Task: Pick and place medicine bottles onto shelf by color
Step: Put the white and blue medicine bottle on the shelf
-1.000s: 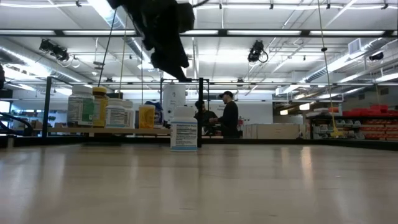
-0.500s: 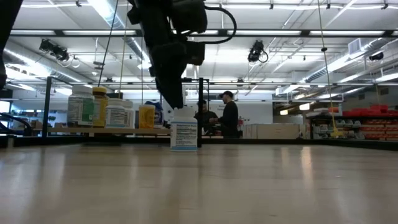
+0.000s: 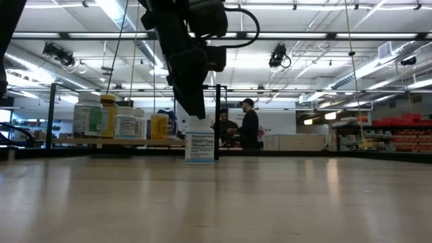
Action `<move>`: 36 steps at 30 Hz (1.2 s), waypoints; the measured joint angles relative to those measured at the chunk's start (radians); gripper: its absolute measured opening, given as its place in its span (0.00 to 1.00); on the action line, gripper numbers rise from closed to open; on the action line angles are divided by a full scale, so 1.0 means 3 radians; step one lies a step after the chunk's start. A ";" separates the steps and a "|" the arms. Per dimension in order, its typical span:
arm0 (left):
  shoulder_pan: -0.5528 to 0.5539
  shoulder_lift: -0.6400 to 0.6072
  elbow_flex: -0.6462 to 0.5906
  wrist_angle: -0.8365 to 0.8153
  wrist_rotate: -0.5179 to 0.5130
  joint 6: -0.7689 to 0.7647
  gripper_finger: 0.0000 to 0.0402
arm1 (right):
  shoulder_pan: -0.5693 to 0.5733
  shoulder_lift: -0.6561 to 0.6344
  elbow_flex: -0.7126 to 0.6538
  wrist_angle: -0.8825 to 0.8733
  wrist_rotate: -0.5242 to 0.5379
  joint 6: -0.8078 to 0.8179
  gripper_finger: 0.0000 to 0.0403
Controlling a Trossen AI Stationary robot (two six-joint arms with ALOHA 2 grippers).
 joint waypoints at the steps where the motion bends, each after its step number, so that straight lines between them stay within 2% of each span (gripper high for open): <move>1: 0.0000 0.0021 0.0003 0.0025 0.0000 0.0001 0.85 | 0.0000 0.0000 0.0000 0.0000 0.0000 0.0000 0.78; 8: 0.0000 0.0102 0.0000 0.0021 0.0000 -0.0025 0.81 | 0.0000 0.0003 0.0000 0.0000 -0.0001 0.0022 0.78; 17: -0.0005 0.0101 0.0001 0.0052 0.0000 -0.0022 0.70 | 0.0000 0.0003 0.0000 0.0001 -0.0001 0.0028 0.78; 22: -0.0004 0.0101 0.0001 0.0072 0.0000 0.0001 0.61 | 0.0000 0.0003 0.0000 0.0001 -0.0001 0.0028 0.78; 28: -0.0004 0.0101 0.0001 0.0087 0.0000 -0.0042 0.45 | 0.0000 0.0003 0.0000 0.0001 -0.0001 0.0020 0.78; 36: 0.0015 0.0061 0.0000 -0.0017 0.0008 -0.0127 0.44 | 0.0000 0.0003 0.0000 0.0000 -0.0001 0.0006 0.78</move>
